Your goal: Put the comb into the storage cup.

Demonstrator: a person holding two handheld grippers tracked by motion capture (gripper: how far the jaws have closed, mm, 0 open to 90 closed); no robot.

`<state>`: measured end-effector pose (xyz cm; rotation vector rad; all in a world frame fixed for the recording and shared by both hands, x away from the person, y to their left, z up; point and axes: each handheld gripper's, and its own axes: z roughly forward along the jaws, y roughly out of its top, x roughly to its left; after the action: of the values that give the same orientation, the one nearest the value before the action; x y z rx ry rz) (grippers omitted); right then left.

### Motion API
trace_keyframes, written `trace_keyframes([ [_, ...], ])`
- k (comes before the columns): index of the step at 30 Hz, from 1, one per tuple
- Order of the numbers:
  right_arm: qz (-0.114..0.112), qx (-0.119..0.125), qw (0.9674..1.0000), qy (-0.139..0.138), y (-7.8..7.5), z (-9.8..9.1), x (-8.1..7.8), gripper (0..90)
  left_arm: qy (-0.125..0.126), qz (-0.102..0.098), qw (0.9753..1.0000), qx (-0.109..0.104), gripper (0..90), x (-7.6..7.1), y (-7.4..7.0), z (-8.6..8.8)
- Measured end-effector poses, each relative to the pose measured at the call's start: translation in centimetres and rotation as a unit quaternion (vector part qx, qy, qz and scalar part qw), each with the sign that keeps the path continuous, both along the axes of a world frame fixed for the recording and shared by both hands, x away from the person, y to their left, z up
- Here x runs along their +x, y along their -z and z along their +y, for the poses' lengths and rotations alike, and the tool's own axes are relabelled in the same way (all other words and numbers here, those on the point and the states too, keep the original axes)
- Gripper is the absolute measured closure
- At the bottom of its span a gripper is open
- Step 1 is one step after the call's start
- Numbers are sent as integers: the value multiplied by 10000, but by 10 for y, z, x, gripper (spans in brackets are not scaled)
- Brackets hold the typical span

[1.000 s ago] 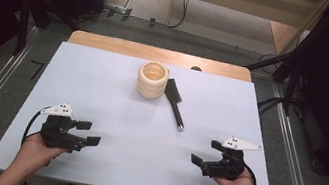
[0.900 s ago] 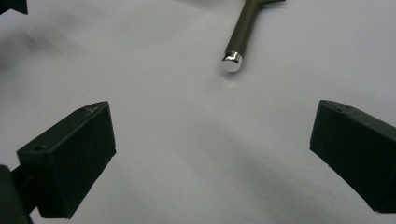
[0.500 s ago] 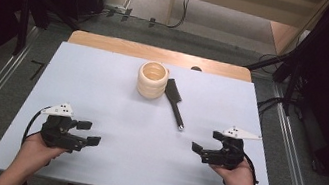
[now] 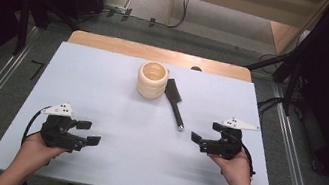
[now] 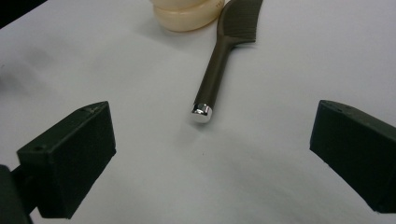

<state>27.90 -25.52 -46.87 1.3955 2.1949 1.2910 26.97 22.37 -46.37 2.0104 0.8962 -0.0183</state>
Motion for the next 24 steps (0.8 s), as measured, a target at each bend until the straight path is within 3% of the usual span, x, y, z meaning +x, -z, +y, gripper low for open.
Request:
trace_keyframes([
  [24,-66,-63,9999,136,-6,19,33,0,3,13,10000,9,254,1,0,1],
])
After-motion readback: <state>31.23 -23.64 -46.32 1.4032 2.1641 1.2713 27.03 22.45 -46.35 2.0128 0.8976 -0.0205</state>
